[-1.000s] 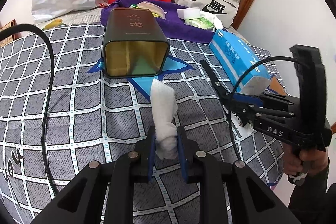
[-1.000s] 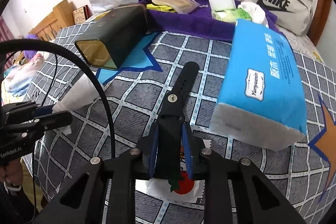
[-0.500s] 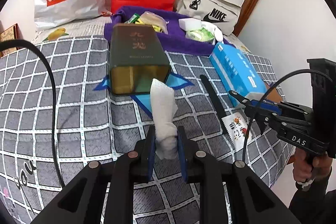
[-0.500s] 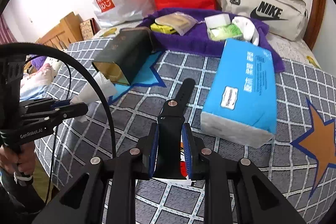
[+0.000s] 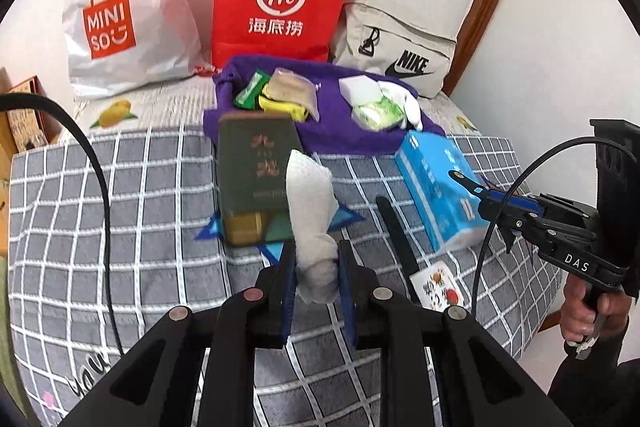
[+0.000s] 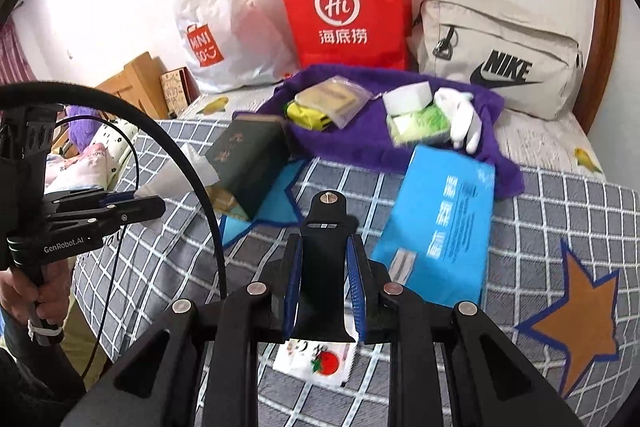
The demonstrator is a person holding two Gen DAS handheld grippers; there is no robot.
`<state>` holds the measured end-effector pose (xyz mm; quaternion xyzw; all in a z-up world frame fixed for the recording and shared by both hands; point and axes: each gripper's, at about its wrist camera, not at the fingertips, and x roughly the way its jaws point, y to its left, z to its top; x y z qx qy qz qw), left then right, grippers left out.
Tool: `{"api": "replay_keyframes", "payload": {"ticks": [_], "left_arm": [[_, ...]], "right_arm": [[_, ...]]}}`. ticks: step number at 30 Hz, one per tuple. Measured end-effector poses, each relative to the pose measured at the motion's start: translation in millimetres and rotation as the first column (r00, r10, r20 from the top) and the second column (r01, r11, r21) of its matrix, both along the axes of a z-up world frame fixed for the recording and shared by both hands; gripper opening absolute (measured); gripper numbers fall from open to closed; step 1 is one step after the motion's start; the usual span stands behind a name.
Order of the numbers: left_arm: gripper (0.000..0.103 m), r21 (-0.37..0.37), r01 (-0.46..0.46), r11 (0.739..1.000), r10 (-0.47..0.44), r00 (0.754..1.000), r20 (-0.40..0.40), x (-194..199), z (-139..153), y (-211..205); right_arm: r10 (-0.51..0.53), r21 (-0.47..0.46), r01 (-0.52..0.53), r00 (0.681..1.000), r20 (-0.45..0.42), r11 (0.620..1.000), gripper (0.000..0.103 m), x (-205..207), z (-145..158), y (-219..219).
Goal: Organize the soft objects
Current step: 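Carry the cloth and packet over the purple towel and open both grippers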
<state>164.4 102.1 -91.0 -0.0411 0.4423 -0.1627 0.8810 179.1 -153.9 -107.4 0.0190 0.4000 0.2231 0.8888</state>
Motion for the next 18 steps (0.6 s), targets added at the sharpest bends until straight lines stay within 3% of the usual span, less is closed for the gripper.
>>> {"api": "replay_keyframes", "payload": {"ticks": [11, 18], "left_arm": [[0.019, 0.040, -0.018, 0.999, 0.016, 0.999, 0.052, 49.8, 23.9, -8.0], [0.019, 0.044, -0.009, 0.999, 0.007, 0.999, 0.044, 91.3, 20.1, -18.1]], "right_arm": [[-0.011, 0.012, 0.011, 0.999, 0.038, 1.000, 0.023, 47.7, 14.9, -13.5], [-0.006, 0.009, 0.005, 0.999, 0.050, 1.000, 0.023, 85.1, 18.3, -18.7]]}}
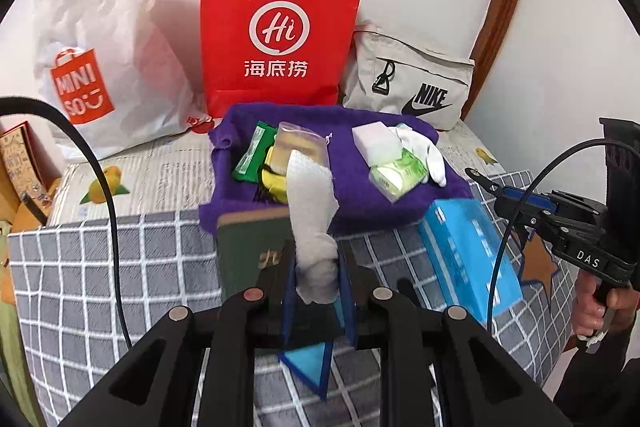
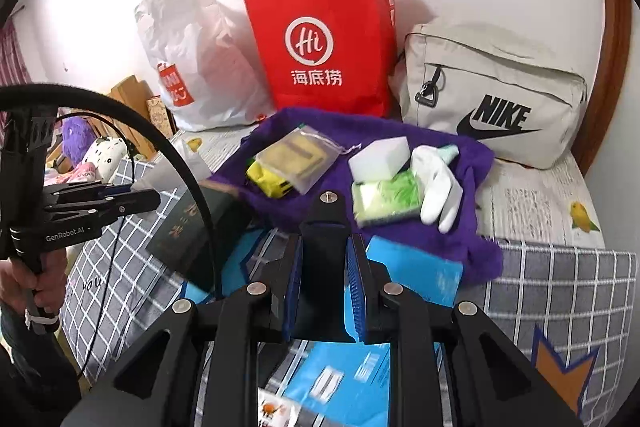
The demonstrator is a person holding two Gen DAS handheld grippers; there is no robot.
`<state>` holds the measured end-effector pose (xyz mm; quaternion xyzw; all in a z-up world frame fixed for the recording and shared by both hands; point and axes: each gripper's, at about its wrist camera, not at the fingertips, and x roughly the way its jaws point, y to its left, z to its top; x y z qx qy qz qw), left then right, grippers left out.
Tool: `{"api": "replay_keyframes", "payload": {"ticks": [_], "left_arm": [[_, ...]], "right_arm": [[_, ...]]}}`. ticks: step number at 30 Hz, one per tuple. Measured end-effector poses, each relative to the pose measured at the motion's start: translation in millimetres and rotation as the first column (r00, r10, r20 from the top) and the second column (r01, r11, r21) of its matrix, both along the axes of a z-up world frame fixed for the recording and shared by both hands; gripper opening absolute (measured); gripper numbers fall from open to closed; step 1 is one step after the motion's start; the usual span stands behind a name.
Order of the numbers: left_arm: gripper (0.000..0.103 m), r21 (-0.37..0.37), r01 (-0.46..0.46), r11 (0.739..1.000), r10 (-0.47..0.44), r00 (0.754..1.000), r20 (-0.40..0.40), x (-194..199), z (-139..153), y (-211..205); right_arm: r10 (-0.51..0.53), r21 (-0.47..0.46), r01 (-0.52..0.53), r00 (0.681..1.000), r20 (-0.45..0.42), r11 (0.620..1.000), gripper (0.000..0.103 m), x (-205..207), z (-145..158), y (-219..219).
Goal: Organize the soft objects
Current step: 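Carry the cloth and packet over the purple towel and open both grippers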
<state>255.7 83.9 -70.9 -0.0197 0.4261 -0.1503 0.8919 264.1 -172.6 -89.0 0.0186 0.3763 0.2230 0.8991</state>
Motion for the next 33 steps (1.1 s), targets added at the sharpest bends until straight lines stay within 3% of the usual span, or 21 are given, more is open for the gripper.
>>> {"api": "replay_keyframes", "payload": {"ticks": [8, 14, 24, 33], "left_arm": [[0.019, 0.015, -0.008, 1.000, 0.008, 1.000, -0.008, 44.9, -4.4, -10.4], [0.019, 0.020, -0.038, 0.999, 0.038, 0.999, -0.017, 71.9, -10.3, -6.2], [0.019, 0.029, -0.053, 0.998, 0.053, 0.998, -0.030, 93.5, -21.2, 4.7], [0.019, 0.008, -0.047, 0.999, 0.047, 0.998, -0.050, 102.6, -33.1, 8.3]], "right_arm": [[0.019, 0.016, -0.019, 0.999, -0.032, 1.000, 0.023, 54.3, -1.3, -2.6], [0.096, -0.022, -0.097, 0.994, -0.053, 0.995, 0.023, 89.5, -4.4, 23.9], [0.169, -0.168, -0.200, 0.969, -0.180, 0.965, 0.022, 140.8, -47.0, 73.7], [0.154, -0.236, -0.228, 0.944, -0.292, 0.945, 0.023, 165.7, -80.4, 82.9]]}}
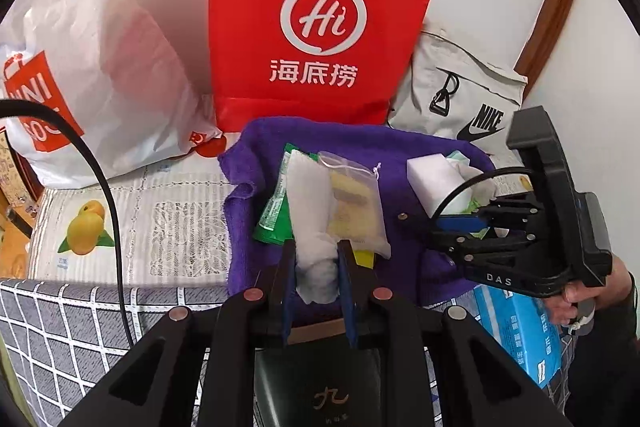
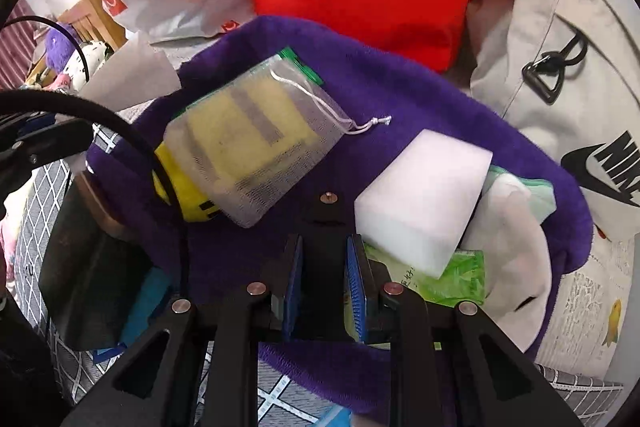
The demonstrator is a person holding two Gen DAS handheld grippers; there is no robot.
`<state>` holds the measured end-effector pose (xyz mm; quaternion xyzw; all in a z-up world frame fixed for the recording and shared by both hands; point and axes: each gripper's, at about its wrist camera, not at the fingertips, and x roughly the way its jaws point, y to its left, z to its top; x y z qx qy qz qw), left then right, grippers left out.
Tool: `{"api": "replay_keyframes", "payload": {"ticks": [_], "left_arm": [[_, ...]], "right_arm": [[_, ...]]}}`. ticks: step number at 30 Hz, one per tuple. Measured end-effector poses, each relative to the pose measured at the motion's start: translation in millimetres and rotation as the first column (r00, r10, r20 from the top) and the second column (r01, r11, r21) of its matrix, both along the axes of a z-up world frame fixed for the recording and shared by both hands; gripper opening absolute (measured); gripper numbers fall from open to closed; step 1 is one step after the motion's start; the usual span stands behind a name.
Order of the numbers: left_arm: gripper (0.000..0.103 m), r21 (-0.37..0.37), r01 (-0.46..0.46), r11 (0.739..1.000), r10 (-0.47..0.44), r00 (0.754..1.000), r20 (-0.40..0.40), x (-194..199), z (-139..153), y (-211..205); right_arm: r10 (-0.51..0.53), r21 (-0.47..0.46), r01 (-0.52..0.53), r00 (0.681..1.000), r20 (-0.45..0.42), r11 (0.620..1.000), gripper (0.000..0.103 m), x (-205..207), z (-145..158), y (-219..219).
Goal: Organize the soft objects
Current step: 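Carry the cloth and packet over the purple towel and open both grippers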
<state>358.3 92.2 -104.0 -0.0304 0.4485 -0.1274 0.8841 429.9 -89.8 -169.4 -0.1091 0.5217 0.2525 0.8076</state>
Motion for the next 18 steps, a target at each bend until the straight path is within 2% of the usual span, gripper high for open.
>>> {"api": "replay_keyframes", "payload": {"ticks": [3, 5, 9, 14, 18], "left_arm": [[0.019, -0.005, 0.006, 1.000, -0.006, 1.000, -0.009, 1.2, -2.8, -0.9], [0.019, -0.013, 0.012, 1.000, -0.012, 1.000, -0.018, 2.7, -3.4, -2.3], [0.019, -0.034, 0.035, 0.999, -0.036, 0.999, -0.033, 4.1, -2.2, -7.8], [0.019, -0.052, 0.078, 0.996, -0.082, 0.994, -0.068, 9.3, -1.9, -24.5], [0.019, -0.054, 0.119, 0.991, -0.124, 0.987, -0.101, 16.5, -5.6, -45.8]], "right_arm": [[0.011, 0.003, -0.011, 1.000, -0.001, 1.000, 0.024, 0.0, 0.2, -0.4], [0.024, 0.017, -0.024, 1.000, -0.015, 1.000, 0.032, 0.2, -0.3, -1.8], [0.031, 0.059, -0.030, 0.999, -0.017, 0.998, 0.041, -4.7, 3.2, -6.8], [-0.004, 0.112, 0.001, 1.000, 0.022, 0.994, 0.041, -18.1, 21.4, -25.3], [-0.079, 0.113, 0.068, 0.992, 0.094, 0.991, 0.041, -38.8, 40.8, -52.0]]}}
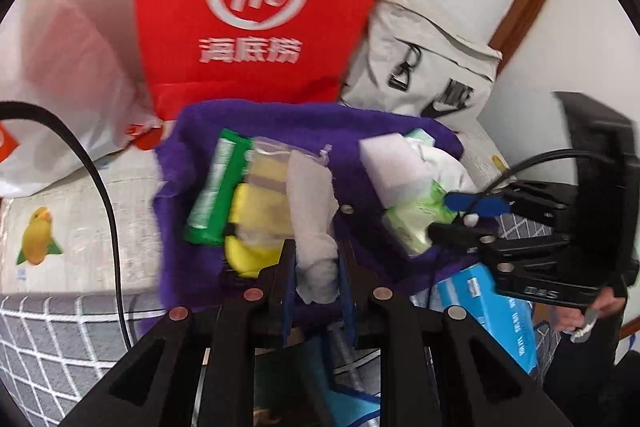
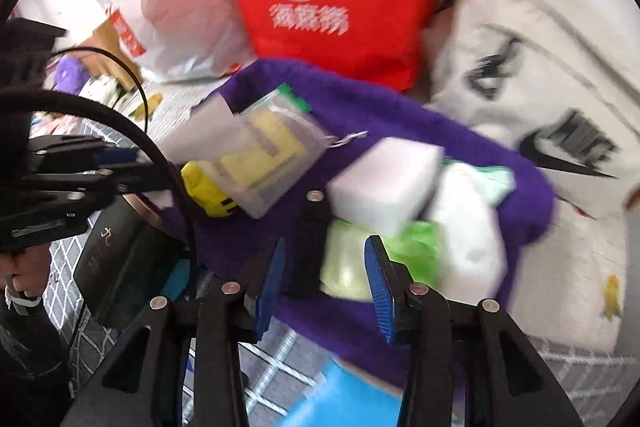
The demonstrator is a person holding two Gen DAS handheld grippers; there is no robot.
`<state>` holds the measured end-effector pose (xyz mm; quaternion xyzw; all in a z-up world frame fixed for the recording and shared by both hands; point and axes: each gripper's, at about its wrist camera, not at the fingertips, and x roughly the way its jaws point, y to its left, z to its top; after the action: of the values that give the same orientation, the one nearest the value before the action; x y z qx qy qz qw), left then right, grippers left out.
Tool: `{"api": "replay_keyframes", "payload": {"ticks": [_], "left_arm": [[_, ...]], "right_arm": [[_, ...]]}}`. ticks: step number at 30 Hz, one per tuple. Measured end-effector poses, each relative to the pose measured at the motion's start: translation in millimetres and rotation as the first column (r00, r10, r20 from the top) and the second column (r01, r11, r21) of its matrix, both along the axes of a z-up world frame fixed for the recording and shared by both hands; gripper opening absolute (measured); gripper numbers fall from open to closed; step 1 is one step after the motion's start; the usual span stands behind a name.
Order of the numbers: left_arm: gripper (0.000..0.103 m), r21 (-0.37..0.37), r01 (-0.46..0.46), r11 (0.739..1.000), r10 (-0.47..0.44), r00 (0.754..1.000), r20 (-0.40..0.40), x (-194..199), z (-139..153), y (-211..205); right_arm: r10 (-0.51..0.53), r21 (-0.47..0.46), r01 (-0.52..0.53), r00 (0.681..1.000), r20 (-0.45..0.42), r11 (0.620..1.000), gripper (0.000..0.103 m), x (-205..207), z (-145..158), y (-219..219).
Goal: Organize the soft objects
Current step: 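Carry the cloth and packet over the purple towel and open both grippers, then grasp the red-and-white snack packet on the bed with the right gripper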
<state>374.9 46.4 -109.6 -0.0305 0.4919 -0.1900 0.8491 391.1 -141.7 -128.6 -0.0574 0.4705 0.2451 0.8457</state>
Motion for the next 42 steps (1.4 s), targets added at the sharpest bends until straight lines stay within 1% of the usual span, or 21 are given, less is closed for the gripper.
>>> {"api": "replay_keyframes", "payload": {"ticks": [3, 4, 5, 6, 8, 12, 16, 18, 20, 21, 22, 23, 25, 27, 29, 32, 35, 38, 40, 42], "left_arm": [[0.019, 0.024, 0.041, 0.999, -0.040, 0.999, -0.022, 5.1, -6.2, -19.6], [0.019, 0.030, 0.049, 0.998, -0.048, 0.998, -0.032, 7.2, -8.8, -25.0], [0.019, 0.040, 0.057, 0.998, -0.055, 0.998, -0.043, 10.8, -12.2, -32.4], [0.019, 0.046, 0.061, 0.997, -0.058, 0.997, -0.052, 13.5, -14.5, -36.9], [0.019, 0.066, 0.064, 0.996, -0.059, 0.995, -0.075, 19.9, -21.1, -46.4], [0.019, 0.101, 0.077, 0.992, -0.066, 0.992, -0.105, 24.8, -29.6, -57.1], [0.019, 0.136, 0.068, 0.988, -0.051, 0.991, -0.123, 30.2, -35.3, -61.9], [0.025, 0.143, 0.075, 0.987, -0.055, 0.989, -0.139, 32.5, -39.1, -64.8], [0.036, 0.154, 0.077, 0.985, -0.052, 0.985, -0.164, 33.4, -42.5, -67.2], [0.039, 0.156, 0.075, 0.985, -0.048, 0.984, -0.170, 32.2, -42.2, -67.7], [0.048, 0.155, 0.074, 0.985, -0.047, 0.984, -0.171, 30.5, -40.8, -67.4], [0.059, 0.156, 0.067, 0.986, -0.041, 0.986, -0.164, 26.9, -37.4, -66.4], [0.067, 0.164, 0.052, 0.985, -0.030, 0.991, -0.134, 19.0, -28.8, -61.8], [0.067, 0.189, 0.027, 0.982, -0.012, 0.996, -0.083, 7.0, -16.2, -54.4], [0.067, 0.196, 0.004, 0.981, 0.005, 0.999, -0.048, -6.1, -4.0, -44.6], [0.067, 0.165, -0.021, 0.986, 0.024, 1.000, -0.017, -26.4, 10.0, -27.9], [0.067, 0.126, -0.059, 0.990, 0.058, 0.998, 0.017, -55.2, 19.7, -7.6], [0.067, 0.113, -0.107, 0.988, 0.102, 0.994, 0.047, -85.4, 24.0, 9.2], [0.067, 0.086, -0.121, 0.989, 0.115, 0.991, 0.067, -112.4, 25.8, 22.2], [0.067, 0.079, -0.128, 0.989, 0.121, 0.990, 0.078, -133.7, 25.2, 30.5]], "right_arm": [[-0.073, 0.000, 0.073, 0.995, 0.064, 0.997, 0.042, -24.8, 15.0, -26.7], [-0.100, 0.008, 0.100, 0.992, 0.079, 0.995, 0.044, -34.2, 19.6, -36.0], [-0.129, 0.028, 0.127, 0.987, 0.094, 0.992, 0.048, -44.8, 24.4, -47.1], [-0.157, 0.058, 0.152, 0.982, 0.103, 0.987, 0.050, -57.5, 28.4, -58.2], [-0.193, 0.103, 0.183, 0.976, 0.101, 0.978, 0.052, -79.7, 31.5, -75.0], [-0.243, 0.143, 0.229, 0.966, 0.089, 0.963, 0.052, -114.3, 28.7, -92.4], [-0.272, 0.187, 0.261, 0.962, 0.038, 0.947, 0.052, -136.5, 16.7, -102.4], [-0.286, 0.192, 0.278, 0.958, 0.013, 0.941, 0.052, -143.2, 7.5, -106.4], [-0.293, 0.197, 0.289, 0.956, -0.007, 0.937, 0.052, -147.7, 2.3, -107.8], [-0.296, 0.203, 0.292, 0.955, -0.015, 0.935, 0.052, -149.9, 0.5, -109.1], [-0.298, 0.209, 0.295, 0.954, -0.020, 0.932, 0.052, -152.4, 0.4, -109.0], [-0.298, 0.211, 0.295, 0.955, -0.020, 0.932, 0.052, -156.6, 1.5, -109.8], [-0.294, 0.212, 0.290, 0.956, -0.009, 0.933, 0.052, -161.3, 4.8, -106.9], [-0.285, 0.212, 0.279, 0.958, -0.002, 0.936, 0.052, -166.0, 7.5, -102.8], [-0.276, 0.208, 0.268, 0.961, 0.009, 0.941, 0.052, -173.0, 9.8, -95.4], [-0.250, 0.202, 0.242, 0.968, 0.012, 0.949, 0.052, -183.6, 10.7, -80.9], [-0.225, 0.196, 0.220, 0.974, 0.000, 0.955, 0.052, -195.0, 7.6, -63.9], [-0.194, 0.176, 0.196, 0.981, -0.028, 0.965, 0.052, -204.7, -0.6, -41.1], [-0.184, 0.163, 0.189, 0.982, -0.044, 0.968, 0.052, -210.0, -6.9, -26.1], [-0.167, 0.156, 0.176, 0.984, -0.064, 0.972, 0.052, -214.1, -14.5, -10.5]]}}
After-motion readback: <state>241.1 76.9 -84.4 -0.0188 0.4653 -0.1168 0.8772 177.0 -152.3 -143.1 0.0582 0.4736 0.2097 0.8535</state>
